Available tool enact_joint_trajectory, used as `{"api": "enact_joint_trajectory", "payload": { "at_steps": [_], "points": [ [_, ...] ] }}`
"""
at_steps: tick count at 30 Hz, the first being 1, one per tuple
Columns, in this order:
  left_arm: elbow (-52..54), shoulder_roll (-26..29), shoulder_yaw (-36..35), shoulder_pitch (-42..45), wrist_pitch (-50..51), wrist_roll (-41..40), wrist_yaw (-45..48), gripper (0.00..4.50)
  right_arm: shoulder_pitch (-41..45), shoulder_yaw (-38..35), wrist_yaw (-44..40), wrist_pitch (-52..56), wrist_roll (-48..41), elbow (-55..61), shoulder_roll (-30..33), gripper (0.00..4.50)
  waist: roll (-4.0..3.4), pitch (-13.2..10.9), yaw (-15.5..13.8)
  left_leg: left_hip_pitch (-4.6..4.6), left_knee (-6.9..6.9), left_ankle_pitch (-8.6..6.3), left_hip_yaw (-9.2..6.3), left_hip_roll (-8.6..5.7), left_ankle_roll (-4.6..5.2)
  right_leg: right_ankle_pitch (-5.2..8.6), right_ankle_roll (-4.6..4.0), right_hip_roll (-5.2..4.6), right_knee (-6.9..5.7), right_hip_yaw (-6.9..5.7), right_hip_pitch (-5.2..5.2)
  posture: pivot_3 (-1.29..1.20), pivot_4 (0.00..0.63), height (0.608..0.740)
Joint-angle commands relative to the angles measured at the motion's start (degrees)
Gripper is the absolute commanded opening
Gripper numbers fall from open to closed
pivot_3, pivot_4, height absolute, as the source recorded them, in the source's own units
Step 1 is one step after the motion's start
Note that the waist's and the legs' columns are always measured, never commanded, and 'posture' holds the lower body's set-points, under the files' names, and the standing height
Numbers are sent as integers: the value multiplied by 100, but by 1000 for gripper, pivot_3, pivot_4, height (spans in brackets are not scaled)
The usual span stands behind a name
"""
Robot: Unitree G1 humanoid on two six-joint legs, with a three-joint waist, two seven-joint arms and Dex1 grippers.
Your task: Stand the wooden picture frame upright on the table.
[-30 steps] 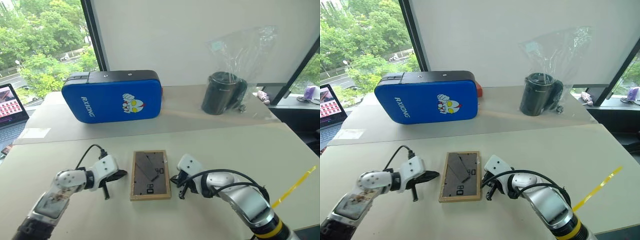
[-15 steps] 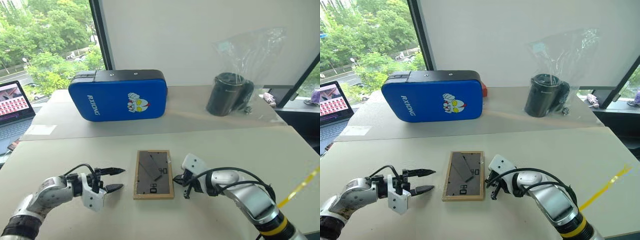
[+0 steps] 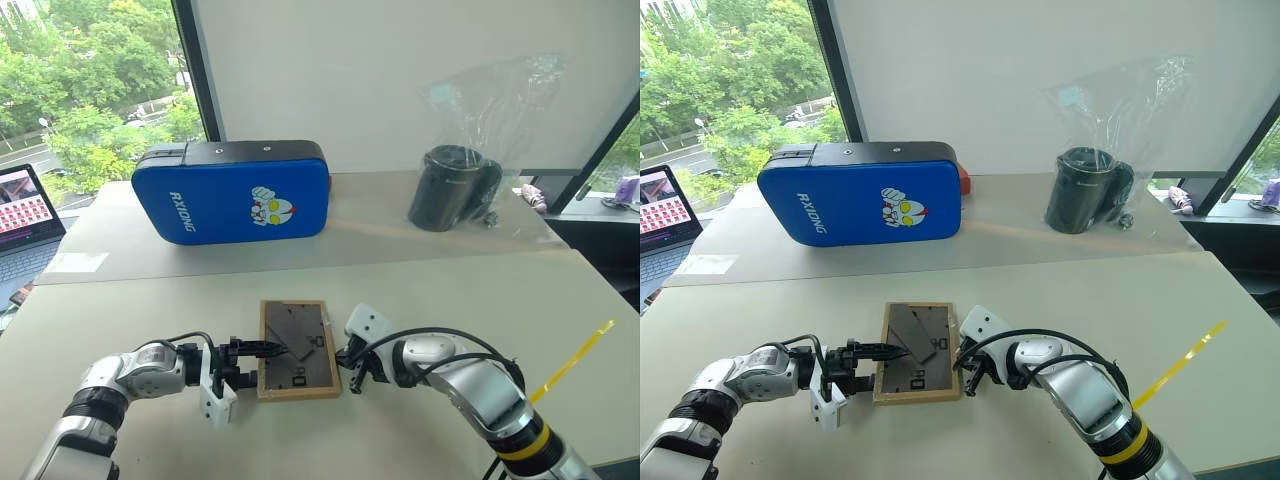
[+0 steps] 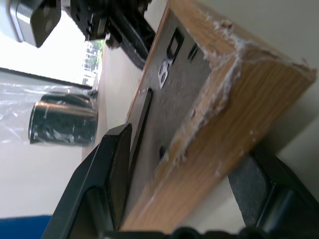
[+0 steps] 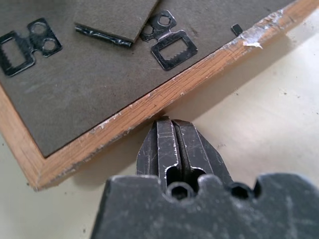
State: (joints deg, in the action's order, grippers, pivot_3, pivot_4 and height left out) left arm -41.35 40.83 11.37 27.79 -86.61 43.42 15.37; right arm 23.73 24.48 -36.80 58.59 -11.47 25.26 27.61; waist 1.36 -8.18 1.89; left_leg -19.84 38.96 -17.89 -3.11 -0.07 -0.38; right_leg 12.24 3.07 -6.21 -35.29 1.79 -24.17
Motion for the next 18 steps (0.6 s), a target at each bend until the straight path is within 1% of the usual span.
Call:
{"api": "enact_joint_trajectory", "payload": {
  "at_steps": [1, 2, 3, 5, 7, 10, 12, 13, 15, 16, 18],
  "points": [
    [-158, 100, 298, 83, -183, 62, -160, 2440, -74, 2, 65, 140, -50, 51, 20, 0, 0, 0, 1, 0, 0, 0, 0, 0, 0, 0, 0, 0, 0, 0, 0, 0, 150, 740],
    [-182, 131, 348, 97, -196, 64, -187, 2164, -97, -28, 78, 155, -52, 58, 46, 0, 0, 0, 5, 0, 0, 0, 1, 0, 0, 0, 0, 0, 1, 0, 0, 0, 150, 740],
    [-182, 157, 371, 97, -204, 80, -227, 1766, -125, -85, 103, 175, -51, 59, 78, 0, 1, 1, 4, -1, 0, 0, 0, 0, 0, 0, 0, 0, 1, 0, -1, 0, 150, 740],
    [-170, 200, 416, 82, -191, 117, -297, 1377, -164, -272, 172, 192, -49, 35, 139, 0, 2, 2, 1, -1, 0, 0, -1, 0, 0, 0, 0, 0, 3, -2, 1, 0, 150, 740],
    [-110, 223, 428, 54, -161, 196, -382, 1208, -153, -549, 180, 186, -72, -5, 272, 0, 1, 3, -3, -1, 0, 0, -1, 0, 0, 0, 0, -1, 3, -2, 3, 0, 150, 740],
    [-57, 250, 469, 26, -111, 265, -490, 1182, -24, -1073, 71, 231, -309, -23, 383, 0, 2, 3, -26, -2, 1, 0, 1, -1, -1, 0, 1, -2, 5, -2, 3, 0, 150, 740],
    [-1, 264, 476, -5, -79, 327, -562, 1182, 350, -1660, -79, 181, -591, -270, 407, 0, 1, 2, -28, -3, 1, 0, 1, -1, -1, 0, 1, -2, 5, -2, 1, 0, 150, 740],
    [9, 264, 487, -12, -63, 340, -591, 1182, 588, -1904, -154, 186, -724, -469, 410, 596, -1, 2, -12, -3, 1, 0, 4, -1, -1, 0, 1, -2, 6, -1, -2, 0, 150, 740],
    [49, 263, 492, -16, -11, 404, -670, 1182, 1108, -2161, -394, 218, -1068, -852, 299, 1031, -4, 1, 10, -2, 0, 0, 5, 0, -1, 0, 1, -2, 3, -1, -3, 0, 150, 740],
    [40, 259, 507, -10, 4, 398, -702, 1182, 1327, -2187, -475, 251, -1224, -1001, 173, 1473, -5, 1, 17, -1, 0, 1, 3, -1, -1, 0, 1, -2, 1, -1, -3, 0, 150, 740],
    [63, 252, 526, -13, 55, 423, -766, 1182, 1757, -2182, -557, 543, -1543, -1374, -211, 2147, -7, 4, 25, 0, -1, 1, -1, 0, 0, 0, 0, -1, -2, -2, -2, 0, 150, 740]
  ]
}}
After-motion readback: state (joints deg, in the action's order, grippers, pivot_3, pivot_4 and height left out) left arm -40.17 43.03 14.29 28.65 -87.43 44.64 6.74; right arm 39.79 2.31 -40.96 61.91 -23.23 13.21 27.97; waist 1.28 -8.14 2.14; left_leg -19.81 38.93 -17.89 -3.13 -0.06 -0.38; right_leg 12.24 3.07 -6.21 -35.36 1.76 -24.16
